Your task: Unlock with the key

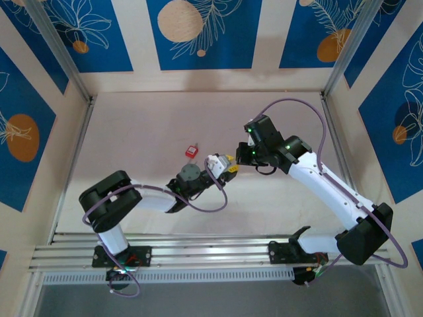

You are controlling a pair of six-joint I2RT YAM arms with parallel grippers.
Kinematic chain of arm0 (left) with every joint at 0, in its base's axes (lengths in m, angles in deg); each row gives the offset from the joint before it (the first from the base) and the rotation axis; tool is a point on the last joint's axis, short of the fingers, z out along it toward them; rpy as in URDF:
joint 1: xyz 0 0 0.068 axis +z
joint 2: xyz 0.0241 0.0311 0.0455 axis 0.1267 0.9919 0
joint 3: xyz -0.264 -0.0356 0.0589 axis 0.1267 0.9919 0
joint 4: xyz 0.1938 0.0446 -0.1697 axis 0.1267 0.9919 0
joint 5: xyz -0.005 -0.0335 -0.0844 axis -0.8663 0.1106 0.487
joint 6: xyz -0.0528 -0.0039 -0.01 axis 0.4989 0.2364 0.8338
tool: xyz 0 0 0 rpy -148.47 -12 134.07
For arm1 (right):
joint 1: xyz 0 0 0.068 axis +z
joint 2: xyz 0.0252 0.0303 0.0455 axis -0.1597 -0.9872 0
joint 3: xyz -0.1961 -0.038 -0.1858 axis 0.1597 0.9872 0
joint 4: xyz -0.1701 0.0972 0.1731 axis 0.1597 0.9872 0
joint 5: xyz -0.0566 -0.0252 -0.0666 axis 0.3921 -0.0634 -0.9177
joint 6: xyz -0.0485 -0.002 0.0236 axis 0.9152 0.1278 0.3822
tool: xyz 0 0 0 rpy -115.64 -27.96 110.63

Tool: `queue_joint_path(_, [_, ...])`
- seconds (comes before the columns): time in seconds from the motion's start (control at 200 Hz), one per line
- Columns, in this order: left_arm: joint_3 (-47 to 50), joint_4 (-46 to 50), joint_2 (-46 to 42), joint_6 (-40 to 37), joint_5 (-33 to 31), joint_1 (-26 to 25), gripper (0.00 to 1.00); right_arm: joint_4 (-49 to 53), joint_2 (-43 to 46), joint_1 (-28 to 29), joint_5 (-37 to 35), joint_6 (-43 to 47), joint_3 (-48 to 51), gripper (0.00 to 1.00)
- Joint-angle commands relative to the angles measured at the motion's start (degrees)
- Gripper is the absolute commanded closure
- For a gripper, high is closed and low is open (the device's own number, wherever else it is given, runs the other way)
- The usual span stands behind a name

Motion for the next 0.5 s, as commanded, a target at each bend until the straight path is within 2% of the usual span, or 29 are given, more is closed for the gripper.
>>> queue_joint_path(0.0, [-1.47, -3.21, 0.94, -0.12, -0.87, -0.62, 0.71, 0.76, 1.56, 0.46, 0.91, -1.08, -1.41, 0.91])
queue_joint_path(0.495, [-1.82, -3.15, 0.98, -1.09, -1.52, -0.84, 0.79, 0.33, 1.08, 0.33, 2.03, -1.46, -1.79, 0.92])
